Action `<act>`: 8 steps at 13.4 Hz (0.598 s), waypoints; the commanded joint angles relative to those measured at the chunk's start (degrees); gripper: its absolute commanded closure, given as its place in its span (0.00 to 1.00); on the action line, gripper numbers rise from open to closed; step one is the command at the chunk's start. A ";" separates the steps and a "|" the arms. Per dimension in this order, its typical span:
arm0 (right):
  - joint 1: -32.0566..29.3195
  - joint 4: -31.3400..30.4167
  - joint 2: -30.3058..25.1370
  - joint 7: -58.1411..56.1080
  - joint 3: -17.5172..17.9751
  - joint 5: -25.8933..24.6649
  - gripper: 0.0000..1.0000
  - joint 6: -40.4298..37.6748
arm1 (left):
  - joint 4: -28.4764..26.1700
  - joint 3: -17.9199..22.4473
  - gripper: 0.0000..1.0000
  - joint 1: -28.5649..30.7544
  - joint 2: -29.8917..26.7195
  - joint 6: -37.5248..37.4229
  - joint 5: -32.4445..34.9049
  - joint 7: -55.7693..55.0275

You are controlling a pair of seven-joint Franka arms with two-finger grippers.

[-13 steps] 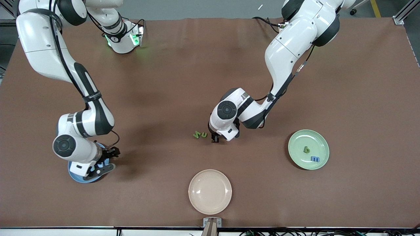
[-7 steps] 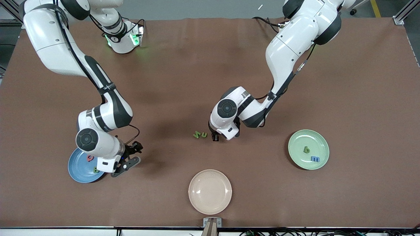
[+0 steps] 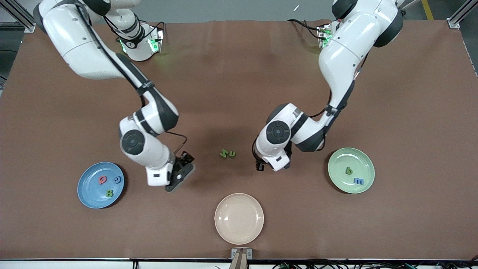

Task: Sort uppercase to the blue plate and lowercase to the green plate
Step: 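Drop the x on the green plate while the right gripper reaches N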

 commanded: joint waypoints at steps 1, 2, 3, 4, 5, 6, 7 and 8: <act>3.84 -2.95 -0.76 0.12 -0.05 -0.08 0.00 4.70 | -1.62 0.02 1.00 4.62 -3.56 -7.14 0.69 11.34; 4.81 -4.27 -0.76 0.12 -0.05 -0.08 0.00 6.81 | -1.62 0.11 1.00 6.99 -4.00 -9.69 0.69 16.78; 5.43 -6.19 -0.76 0.30 -0.05 -0.08 0.00 9.44 | -1.62 0.20 1.00 9.28 -4.53 -11.80 0.69 21.71; 6.05 -8.65 -0.76 1.43 -0.14 -0.08 0.00 12.51 | -1.62 0.20 1.00 11.65 -5.49 -13.39 0.69 26.63; 6.49 -11.02 -0.76 3.36 -0.23 -0.08 0.00 15.85 | -1.62 0.11 1.00 13.85 -6.20 -13.84 0.69 30.34; 7.10 -12.53 -0.67 4.16 -0.32 -0.08 0.00 18.58 | -1.71 0.11 1.00 15.96 -6.90 -14.63 0.69 33.51; 8.15 -13.67 -0.58 4.60 -0.75 -0.08 0.00 21.30 | -1.71 0.02 1.00 18.15 -7.00 -15.51 0.60 37.19; 9.21 -14.03 -0.06 5.74 -1.54 -0.08 0.00 22.81 | -1.88 0.02 1.00 20.26 -7.00 -15.60 0.60 39.75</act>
